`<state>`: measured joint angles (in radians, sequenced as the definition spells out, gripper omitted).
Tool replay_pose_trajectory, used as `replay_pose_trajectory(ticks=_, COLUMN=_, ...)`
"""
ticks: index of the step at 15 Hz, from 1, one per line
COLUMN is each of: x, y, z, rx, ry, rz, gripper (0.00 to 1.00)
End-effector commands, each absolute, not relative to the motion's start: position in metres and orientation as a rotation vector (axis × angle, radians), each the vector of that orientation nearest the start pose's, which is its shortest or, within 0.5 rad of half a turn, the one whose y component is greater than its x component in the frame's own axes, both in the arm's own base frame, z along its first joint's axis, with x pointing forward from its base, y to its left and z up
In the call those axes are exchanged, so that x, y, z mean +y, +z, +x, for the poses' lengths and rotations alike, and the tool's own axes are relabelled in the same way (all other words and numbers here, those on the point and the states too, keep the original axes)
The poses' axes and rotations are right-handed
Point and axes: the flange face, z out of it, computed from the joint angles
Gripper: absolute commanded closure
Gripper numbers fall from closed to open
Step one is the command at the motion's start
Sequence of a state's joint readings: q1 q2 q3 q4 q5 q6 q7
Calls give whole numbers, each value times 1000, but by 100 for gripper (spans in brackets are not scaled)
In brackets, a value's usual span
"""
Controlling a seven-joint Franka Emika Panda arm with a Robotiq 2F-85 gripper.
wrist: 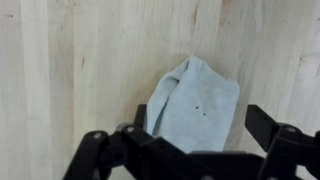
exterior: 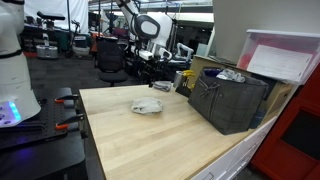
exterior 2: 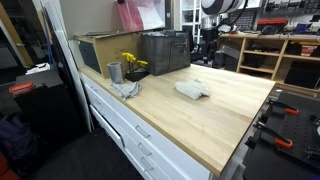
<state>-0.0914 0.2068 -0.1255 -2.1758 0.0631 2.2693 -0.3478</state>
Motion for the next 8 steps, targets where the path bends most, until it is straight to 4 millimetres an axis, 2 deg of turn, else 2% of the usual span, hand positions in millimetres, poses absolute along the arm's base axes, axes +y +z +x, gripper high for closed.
replay_pose_trajectory(ticks=1, x=-131, y=254, z=549, rx=-52, ry=228, rz=-3059, gripper=0)
replay_pose_trajectory(ticks=8, x=-162, y=210, z=583, rx=103, ry=248, rz=-2964, gripper=0)
